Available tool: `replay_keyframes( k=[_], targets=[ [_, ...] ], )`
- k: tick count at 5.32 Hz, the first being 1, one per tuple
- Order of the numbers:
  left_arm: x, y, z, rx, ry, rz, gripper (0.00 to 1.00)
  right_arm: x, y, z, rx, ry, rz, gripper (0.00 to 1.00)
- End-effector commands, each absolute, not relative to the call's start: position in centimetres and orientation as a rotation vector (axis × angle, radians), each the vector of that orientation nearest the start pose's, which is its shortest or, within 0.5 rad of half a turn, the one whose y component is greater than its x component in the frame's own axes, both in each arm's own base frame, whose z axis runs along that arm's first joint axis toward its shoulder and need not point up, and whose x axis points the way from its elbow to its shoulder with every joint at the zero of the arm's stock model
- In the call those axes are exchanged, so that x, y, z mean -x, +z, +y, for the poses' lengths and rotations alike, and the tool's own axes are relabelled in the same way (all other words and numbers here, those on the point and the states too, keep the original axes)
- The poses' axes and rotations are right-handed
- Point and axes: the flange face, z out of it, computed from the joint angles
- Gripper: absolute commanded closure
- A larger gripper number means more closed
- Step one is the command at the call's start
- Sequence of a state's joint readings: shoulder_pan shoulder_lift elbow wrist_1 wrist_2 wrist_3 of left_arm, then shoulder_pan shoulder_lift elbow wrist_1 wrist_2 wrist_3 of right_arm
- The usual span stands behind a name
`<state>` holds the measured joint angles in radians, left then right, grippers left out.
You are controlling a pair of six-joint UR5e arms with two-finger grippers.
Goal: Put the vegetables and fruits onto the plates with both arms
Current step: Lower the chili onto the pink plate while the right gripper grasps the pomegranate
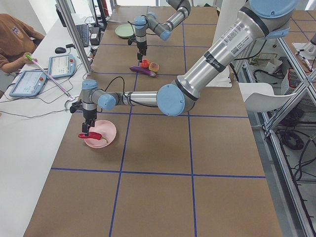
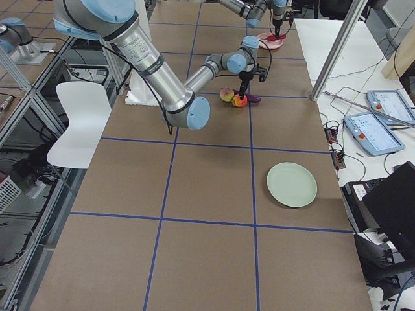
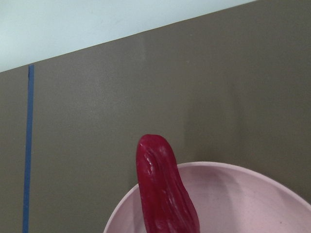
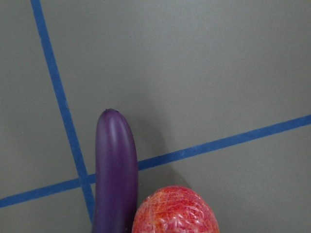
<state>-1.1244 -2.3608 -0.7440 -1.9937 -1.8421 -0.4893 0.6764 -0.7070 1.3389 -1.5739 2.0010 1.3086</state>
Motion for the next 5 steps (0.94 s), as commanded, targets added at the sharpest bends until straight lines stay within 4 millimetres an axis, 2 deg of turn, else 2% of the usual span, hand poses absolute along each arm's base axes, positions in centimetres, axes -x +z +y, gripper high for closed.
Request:
replay_keyframes(
  k=[1, 3, 4, 5],
  targets=[
    [-25.5, 51.4, -79.1, -0.244, 0.004, 0.421, 0.00, 55.7, 23.3, -55.1, 0.106, 0.250, -0.720, 0.01],
    [-25.3, 49.2, -79.2, -0.271, 0.008, 0.441, 0.00, 55.8, 23.5, -55.2, 0.106, 0.243, -0.718, 0.01],
    [-25.2, 47.6, -78.5, -0.284, 0.014, 0.468, 0.00, 55.8, 23.5, -55.2, 0.102, 0.242, -0.723, 0.05],
    [-24.4, 45.9, -76.2, -0.240, 0.025, 0.531, 0.00, 56.1, 23.7, -55.4, 0.091, 0.243, -0.744, 0.09]
  ],
)
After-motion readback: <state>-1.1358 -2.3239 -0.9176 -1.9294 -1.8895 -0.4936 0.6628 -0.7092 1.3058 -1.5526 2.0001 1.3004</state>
